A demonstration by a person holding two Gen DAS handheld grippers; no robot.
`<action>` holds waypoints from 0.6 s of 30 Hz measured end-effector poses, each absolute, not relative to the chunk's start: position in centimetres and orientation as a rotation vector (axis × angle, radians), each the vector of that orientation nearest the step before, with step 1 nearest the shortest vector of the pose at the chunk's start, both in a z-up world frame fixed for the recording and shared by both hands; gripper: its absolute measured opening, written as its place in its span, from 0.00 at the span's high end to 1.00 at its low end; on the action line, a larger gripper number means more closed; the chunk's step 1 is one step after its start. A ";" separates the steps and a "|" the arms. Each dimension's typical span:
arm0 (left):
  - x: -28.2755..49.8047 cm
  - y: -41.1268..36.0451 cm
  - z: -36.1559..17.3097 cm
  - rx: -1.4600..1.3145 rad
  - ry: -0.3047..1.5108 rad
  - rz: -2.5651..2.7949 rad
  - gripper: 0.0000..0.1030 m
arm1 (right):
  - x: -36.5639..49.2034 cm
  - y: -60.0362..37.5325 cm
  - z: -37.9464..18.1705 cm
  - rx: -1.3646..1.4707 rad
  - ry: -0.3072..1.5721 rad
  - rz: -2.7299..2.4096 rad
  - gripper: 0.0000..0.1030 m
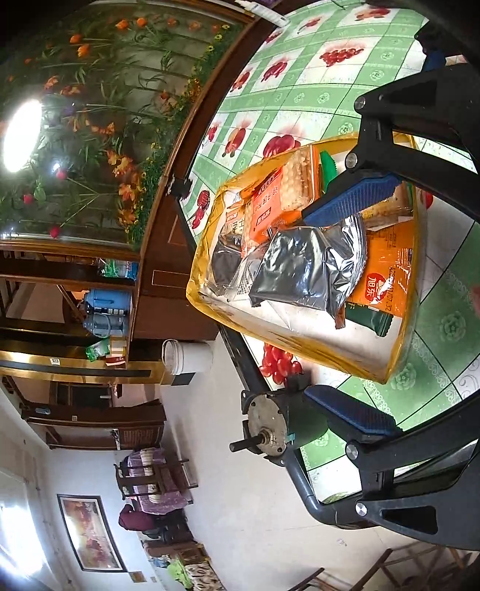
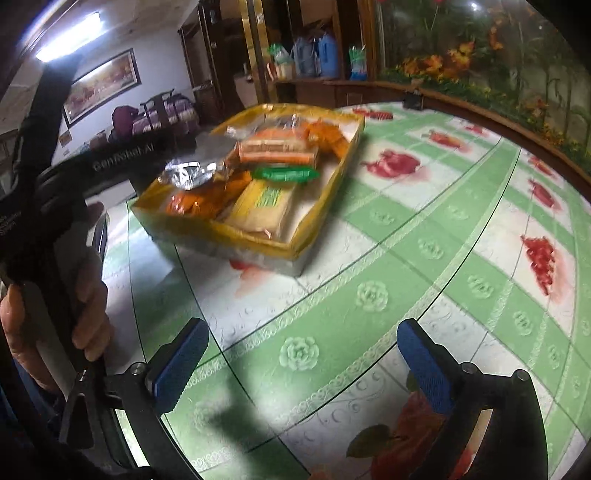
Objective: Organize snacks
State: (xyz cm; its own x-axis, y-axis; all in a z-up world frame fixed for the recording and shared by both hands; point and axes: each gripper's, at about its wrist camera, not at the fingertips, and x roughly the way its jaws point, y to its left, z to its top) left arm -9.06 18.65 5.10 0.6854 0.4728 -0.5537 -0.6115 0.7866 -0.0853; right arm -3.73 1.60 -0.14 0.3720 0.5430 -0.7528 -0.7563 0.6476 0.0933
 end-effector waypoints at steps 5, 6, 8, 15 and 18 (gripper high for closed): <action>-9.0 18.8 5.1 -0.261 0.551 0.619 0.14 | -4.1 1.8 -0.2 -0.308 0.837 0.842 0.01; -9.0 18.9 5.1 -0.262 0.550 0.617 0.14 | -4.1 1.9 -0.4 -0.317 0.849 0.837 0.01; -9.0 18.8 5.1 -0.259 0.551 0.622 0.14 | -4.0 2.2 -0.8 -0.342 0.874 0.821 0.01; -8.8 18.7 5.2 -0.241 0.554 0.632 0.14 | -4.7 3.0 -1.1 -0.426 0.860 0.803 0.01; -8.8 18.6 5.2 -0.242 0.556 0.633 0.14 | -4.7 3.1 -1.1 -0.427 0.860 0.802 0.01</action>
State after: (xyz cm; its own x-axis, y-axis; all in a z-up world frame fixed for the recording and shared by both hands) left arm -8.84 18.65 5.17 0.6673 0.4919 -0.5593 -0.6181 0.7847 -0.0472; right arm -4.68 3.05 -1.11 0.3940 0.4481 -0.8025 -0.7697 0.6380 -0.0216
